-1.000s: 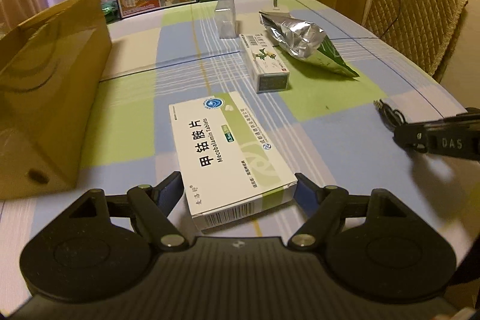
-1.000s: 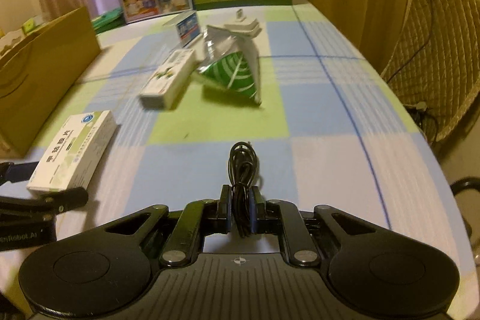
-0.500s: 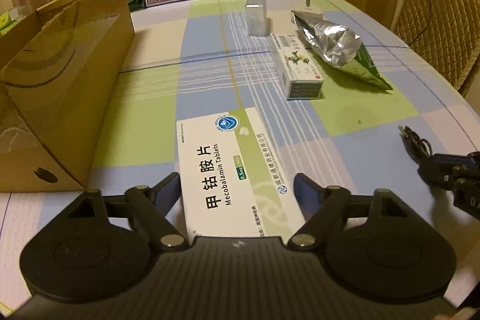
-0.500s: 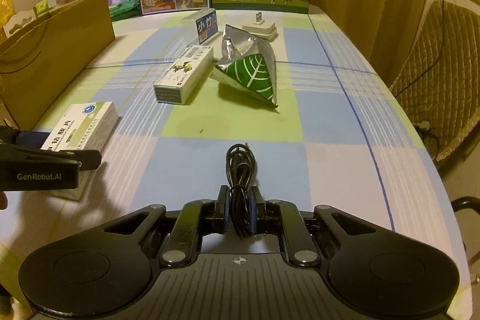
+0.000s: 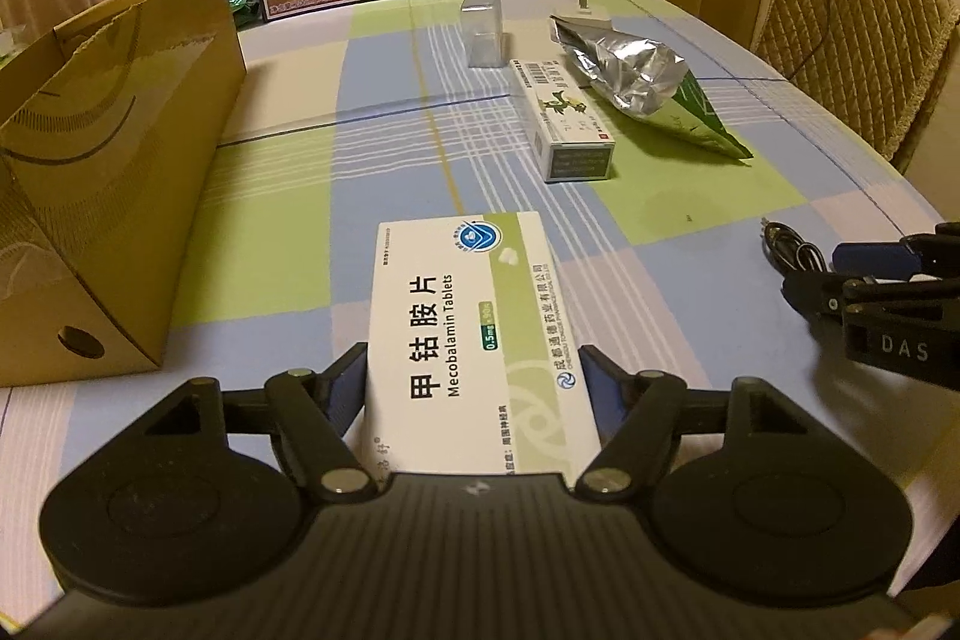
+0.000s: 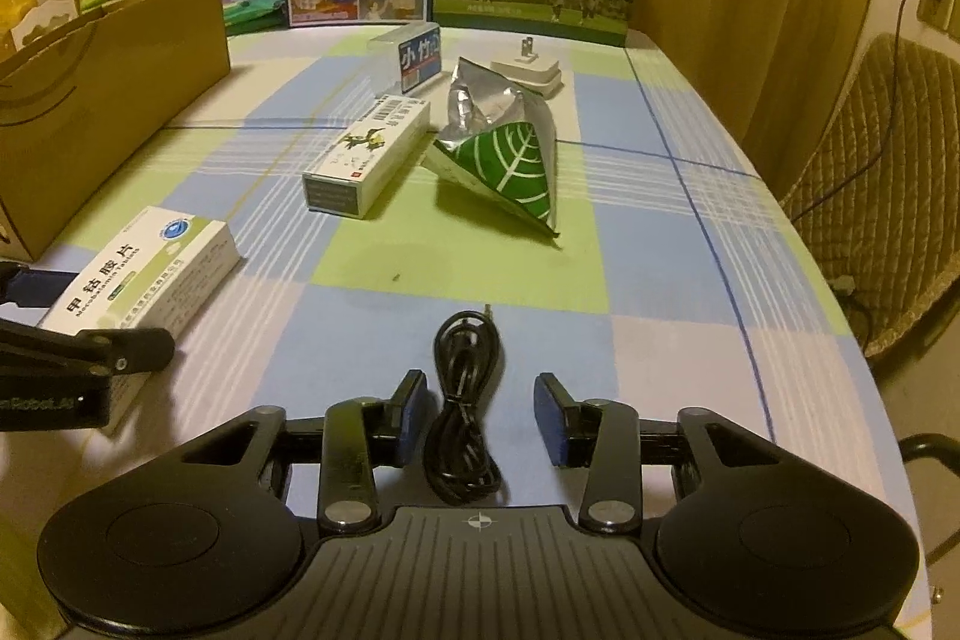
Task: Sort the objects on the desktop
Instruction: 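Lift and carry the medicine box and black cable toward the cardboard box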
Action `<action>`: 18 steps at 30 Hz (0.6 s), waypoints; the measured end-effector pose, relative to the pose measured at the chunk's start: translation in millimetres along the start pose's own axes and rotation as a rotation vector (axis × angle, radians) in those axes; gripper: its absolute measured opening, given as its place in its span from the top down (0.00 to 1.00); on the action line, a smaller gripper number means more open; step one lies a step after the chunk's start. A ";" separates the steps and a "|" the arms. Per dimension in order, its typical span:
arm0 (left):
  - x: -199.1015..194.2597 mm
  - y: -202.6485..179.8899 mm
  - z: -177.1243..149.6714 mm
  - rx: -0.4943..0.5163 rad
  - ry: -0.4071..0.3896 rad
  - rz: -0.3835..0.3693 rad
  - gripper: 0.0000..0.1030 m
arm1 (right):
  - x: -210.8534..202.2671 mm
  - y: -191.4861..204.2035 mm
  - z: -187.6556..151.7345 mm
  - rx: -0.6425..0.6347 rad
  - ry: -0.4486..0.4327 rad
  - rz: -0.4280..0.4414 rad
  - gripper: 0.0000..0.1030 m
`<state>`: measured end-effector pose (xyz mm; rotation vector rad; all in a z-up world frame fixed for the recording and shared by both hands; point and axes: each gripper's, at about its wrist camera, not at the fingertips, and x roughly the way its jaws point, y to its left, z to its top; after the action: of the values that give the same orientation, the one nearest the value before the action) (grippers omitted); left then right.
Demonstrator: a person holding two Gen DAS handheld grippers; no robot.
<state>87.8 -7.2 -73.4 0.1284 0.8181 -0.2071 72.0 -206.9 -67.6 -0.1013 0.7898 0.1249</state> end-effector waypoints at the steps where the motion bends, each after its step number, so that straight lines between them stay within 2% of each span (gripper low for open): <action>1: 1.4 0.1 0.1 -0.001 0.007 -0.001 0.33 | 0.2 0.8 0.0 -0.001 0.000 0.004 0.65; 2: 2.3 1.0 -0.3 -0.007 0.010 -0.005 0.32 | 0.4 1.5 0.0 0.000 0.000 0.009 0.73; 3: 2.8 1.6 -0.3 -0.010 0.011 -0.007 0.32 | 0.5 2.5 -0.1 -0.002 0.000 0.024 0.86; 4: 2.9 1.6 -0.3 -0.009 0.011 -0.007 0.32 | -0.2 4.6 -0.2 -0.010 0.000 0.023 0.88; 10: -3.7 0.0 -1.2 0.014 0.020 -0.010 0.34 | -11.5 11.0 -2.4 -0.009 -0.001 0.032 0.89; 18: -34.1 -1.0 -0.8 0.010 -0.026 -0.021 0.34 | -40.8 13.6 5.8 0.026 -0.038 0.049 0.89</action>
<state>64.3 -3.5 -48.9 0.1262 0.7927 -0.2324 45.6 -195.7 -35.1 -0.0546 0.7561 0.1620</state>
